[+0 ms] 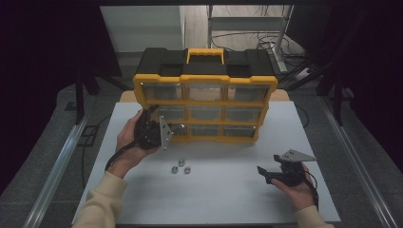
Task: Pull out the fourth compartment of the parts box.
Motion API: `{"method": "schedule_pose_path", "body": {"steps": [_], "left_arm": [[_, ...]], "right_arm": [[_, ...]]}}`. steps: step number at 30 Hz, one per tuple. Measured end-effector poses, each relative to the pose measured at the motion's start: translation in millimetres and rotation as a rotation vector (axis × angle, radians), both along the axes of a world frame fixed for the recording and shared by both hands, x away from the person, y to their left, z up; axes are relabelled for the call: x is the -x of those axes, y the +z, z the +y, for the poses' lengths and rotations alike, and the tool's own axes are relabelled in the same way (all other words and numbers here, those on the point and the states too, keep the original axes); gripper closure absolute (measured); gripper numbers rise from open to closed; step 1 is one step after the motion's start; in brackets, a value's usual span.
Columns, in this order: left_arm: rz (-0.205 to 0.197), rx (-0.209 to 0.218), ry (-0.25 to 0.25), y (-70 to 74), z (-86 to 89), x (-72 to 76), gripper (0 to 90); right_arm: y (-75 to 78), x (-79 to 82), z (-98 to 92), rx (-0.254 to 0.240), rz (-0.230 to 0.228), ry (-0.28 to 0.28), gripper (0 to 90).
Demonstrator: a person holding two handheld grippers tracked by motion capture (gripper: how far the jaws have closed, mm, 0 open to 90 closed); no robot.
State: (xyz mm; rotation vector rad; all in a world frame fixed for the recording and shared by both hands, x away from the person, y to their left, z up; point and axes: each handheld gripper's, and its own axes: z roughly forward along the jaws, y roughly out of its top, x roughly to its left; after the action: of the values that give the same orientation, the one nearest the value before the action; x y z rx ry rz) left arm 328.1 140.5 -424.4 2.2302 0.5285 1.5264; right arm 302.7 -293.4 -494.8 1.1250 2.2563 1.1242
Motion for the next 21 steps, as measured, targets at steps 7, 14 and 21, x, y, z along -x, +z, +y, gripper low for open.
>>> {"method": "schedule_pose_path", "body": {"steps": [7, 14, 21], "left_arm": [[-0.008, -0.015, 0.002, -0.6, -4.0, -3.5, 25.9], [-0.030, -0.029, 0.004, -1.3, -5.7, -6.9, 32.4], [-0.049, -0.035, 0.011, -1.9, -6.0, -8.8, 37.8]], "right_arm": [[0.1, 0.1, -0.5, 0.002, -0.002, -0.001, 18.2], [0.0, -0.2, -0.6, 0.005, -0.002, -0.004, 18.2], [-0.2, -0.3, -0.8, 0.007, -0.003, -0.006, 18.2]]}}
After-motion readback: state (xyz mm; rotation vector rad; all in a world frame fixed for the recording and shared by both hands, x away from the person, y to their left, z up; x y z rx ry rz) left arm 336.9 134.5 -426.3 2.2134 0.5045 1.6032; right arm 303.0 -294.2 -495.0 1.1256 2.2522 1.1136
